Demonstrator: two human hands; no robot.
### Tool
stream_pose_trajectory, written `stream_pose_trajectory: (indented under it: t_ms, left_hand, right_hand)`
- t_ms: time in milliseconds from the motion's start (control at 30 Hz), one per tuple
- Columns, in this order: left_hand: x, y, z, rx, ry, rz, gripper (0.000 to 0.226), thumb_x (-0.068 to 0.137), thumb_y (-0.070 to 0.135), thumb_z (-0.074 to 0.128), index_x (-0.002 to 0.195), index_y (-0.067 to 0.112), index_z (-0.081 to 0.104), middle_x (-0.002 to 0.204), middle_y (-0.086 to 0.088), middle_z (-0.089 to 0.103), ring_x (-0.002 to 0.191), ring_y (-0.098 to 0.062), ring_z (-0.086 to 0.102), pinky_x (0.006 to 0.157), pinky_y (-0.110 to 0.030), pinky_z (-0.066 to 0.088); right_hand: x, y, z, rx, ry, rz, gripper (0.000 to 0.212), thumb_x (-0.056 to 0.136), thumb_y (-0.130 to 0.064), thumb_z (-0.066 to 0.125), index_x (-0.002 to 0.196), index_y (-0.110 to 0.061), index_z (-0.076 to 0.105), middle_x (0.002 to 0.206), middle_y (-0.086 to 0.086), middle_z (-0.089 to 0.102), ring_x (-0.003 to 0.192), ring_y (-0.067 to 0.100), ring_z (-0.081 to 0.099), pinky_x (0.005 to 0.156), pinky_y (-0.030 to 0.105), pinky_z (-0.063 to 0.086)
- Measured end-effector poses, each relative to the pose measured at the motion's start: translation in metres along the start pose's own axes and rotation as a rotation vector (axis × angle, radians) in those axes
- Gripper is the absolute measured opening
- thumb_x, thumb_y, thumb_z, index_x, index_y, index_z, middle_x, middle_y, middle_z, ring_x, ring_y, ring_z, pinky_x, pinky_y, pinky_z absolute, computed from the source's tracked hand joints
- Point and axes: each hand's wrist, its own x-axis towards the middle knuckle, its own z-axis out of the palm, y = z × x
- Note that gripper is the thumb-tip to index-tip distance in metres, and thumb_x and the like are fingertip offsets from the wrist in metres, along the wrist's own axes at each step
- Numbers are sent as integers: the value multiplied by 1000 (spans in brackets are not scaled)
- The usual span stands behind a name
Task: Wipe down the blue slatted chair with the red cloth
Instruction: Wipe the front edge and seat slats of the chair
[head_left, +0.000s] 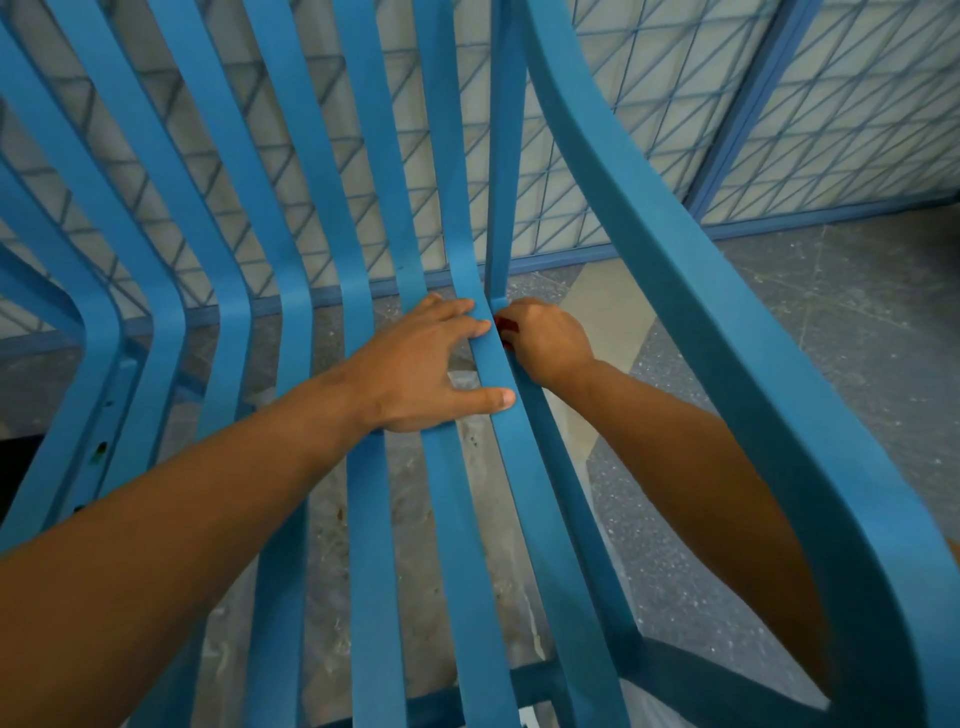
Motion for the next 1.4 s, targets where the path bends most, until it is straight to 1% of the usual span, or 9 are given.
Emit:
stream_pose_trajectory:
  t_ms: [233,433,567,667,767,933,1033,1167,1400]
  left_hand:
    - [0,-1,1,-14,6,19,102,72,86,54,153,27,36,166,3,21,154,-15,13,124,-38,17]
    - [-3,1,-2,-13,-4,25,100,75,82,56,155,28,34,167,4,18,154,-13,11,122,-34,13]
    - [-2,0,-1,-15,-22,12,102,73,85,54,156,28,32,168,5,16,155,-16,10,125,-39,15]
    - [-1,-1,-2,-18,-44,10,105,72,87,52,156,28,30,168,5,13,155,-17,8,125,-43,16]
    - [-1,-1,0,-13,-39,20,105,72,87,51,157,28,30,168,5,13,155,-17,8,125,-42,15]
    - [1,-1,0,-15,-34,15,104,73,87,51,156,29,29,168,6,13,155,-17,8,126,-43,16]
    - [0,0,-1,-23,-36,12,101,75,83,55,156,28,29,168,6,13,155,-16,7,126,-42,15]
    - [0,2,-2,-25,-40,21,101,76,82,56,157,28,30,168,5,13,155,-15,8,126,-39,14]
    - [-1,2,-4,-31,-46,15,101,74,82,57,156,30,29,168,8,14,155,-13,8,122,-34,13]
  right_hand:
    - [-11,5,10,-4,49,-42,22,95,-15,63,115,-21,71,110,8,56,84,31,65,67,38,53]
    - [-57,7,4,-15,46,-109,34,91,-7,65,120,-23,70,112,5,61,89,30,66,66,38,53]
    - [-83,13,-4,56,-29,-109,33,91,-6,66,118,-24,72,116,2,65,95,28,66,76,43,56]
    - [-80,13,-23,208,-51,0,27,94,-6,65,119,-16,70,108,6,67,84,23,64,68,19,53]
    - [-61,10,-32,329,110,110,30,97,-4,63,127,-6,61,109,11,60,74,16,56,56,6,49]
    - [-1,1,-26,364,201,-29,20,92,0,65,108,-6,75,93,5,71,78,7,56,74,18,50]
    - [20,-1,-8,307,109,-17,23,94,-12,64,109,-21,78,96,3,76,75,9,58,65,27,45]
    - [18,2,7,272,59,-11,25,96,-13,59,110,-20,78,101,7,77,78,18,64,56,17,34]
    - [-31,11,-5,328,27,-87,30,89,1,60,103,-17,79,99,1,78,82,14,69,76,26,52]
